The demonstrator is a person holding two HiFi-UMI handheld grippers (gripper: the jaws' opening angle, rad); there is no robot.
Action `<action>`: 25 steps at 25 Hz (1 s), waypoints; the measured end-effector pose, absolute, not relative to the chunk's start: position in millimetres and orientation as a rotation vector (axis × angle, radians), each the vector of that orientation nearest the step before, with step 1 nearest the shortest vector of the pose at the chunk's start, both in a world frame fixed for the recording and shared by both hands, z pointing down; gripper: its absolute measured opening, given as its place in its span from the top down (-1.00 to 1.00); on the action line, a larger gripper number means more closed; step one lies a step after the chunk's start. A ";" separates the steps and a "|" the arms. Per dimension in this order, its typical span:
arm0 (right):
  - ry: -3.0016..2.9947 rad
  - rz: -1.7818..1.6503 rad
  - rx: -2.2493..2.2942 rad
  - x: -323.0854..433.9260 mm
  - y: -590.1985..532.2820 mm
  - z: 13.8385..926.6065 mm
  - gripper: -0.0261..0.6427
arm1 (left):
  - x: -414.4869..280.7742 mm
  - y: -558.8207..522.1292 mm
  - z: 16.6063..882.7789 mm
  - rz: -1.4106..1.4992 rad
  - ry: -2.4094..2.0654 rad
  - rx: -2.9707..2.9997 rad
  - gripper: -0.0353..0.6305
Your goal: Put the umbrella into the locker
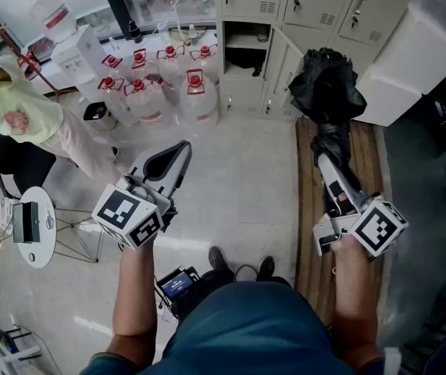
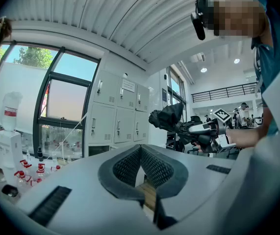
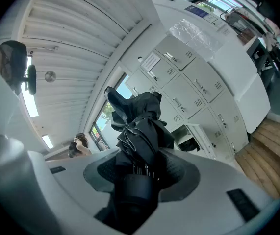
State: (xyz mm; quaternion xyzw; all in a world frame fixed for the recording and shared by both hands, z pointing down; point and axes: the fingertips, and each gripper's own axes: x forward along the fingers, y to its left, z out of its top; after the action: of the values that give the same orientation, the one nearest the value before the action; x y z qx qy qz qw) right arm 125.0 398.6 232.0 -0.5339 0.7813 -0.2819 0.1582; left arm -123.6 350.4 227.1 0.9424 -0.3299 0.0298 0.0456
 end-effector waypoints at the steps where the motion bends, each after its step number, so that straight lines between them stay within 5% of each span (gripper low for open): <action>1: 2.232 -0.809 -1.519 124.7 398.5 231.6 0.30 | -123.2 350.4 227.0 0.090 -1.004 2.879 0.84; 25: 2.177 -0.891 -1.473 76.2 369.5 239.1 0.30 | -159.3 308.0 236.4 0.056 -0.890 2.901 0.84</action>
State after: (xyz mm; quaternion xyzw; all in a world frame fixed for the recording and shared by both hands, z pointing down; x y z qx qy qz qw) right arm 76.2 369.5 239.1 -0.5219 0.7713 -0.3157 0.1822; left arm -159.3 308.0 236.4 0.9545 -0.2929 0.0183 0.0531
